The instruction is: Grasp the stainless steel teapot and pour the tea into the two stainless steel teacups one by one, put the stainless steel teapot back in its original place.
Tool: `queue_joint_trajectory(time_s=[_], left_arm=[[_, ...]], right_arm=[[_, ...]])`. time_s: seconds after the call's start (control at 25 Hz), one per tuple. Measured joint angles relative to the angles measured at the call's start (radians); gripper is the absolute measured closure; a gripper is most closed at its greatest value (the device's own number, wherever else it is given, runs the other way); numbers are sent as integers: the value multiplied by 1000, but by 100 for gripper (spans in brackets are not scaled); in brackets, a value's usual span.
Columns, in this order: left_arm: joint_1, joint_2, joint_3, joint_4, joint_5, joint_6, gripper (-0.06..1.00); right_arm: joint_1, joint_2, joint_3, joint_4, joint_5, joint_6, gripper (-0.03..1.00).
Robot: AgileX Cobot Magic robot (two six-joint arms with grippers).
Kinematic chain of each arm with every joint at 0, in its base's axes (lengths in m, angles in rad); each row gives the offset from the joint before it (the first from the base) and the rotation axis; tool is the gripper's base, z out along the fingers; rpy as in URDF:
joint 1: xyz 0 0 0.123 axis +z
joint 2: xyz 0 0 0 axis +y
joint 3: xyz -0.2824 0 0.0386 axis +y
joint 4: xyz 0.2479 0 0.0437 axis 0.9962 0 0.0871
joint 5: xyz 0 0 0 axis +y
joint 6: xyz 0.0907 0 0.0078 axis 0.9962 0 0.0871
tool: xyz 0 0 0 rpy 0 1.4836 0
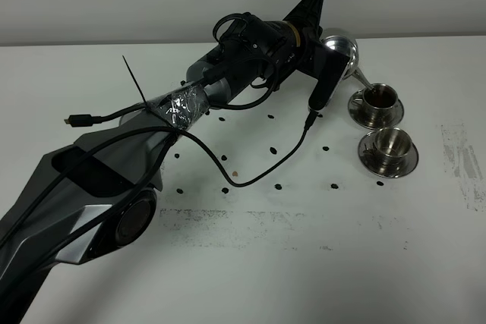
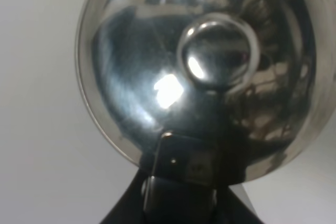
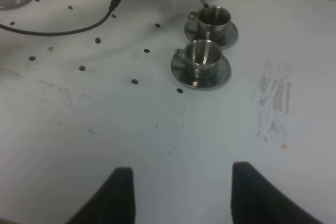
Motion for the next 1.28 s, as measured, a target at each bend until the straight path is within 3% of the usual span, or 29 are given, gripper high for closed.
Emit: queue_joint_trajectory(time_s=[0.28, 0.68, 0.8, 1.04, 1.16, 1.28], left_arm=[[0, -1, 0, -5, 11, -81, 78], [-8, -76, 0, -78, 189, -309, 78], [-11, -108, 0, -96, 290, -480, 78], [-8, -166, -2, -75, 461, -950, 78], [1, -163, -2, -60, 524, -1076, 78], [16, -151, -2, -59, 575, -1114, 78]], right_arm=[[0, 0, 0, 0, 0, 0, 56], [0, 0, 0, 0, 0, 0, 56], [0, 0, 0, 0, 0, 0, 56], [0, 0, 0, 0, 0, 0, 56], [0, 0, 0, 0, 0, 0, 56], [0, 0, 0, 0, 0, 0, 56]])
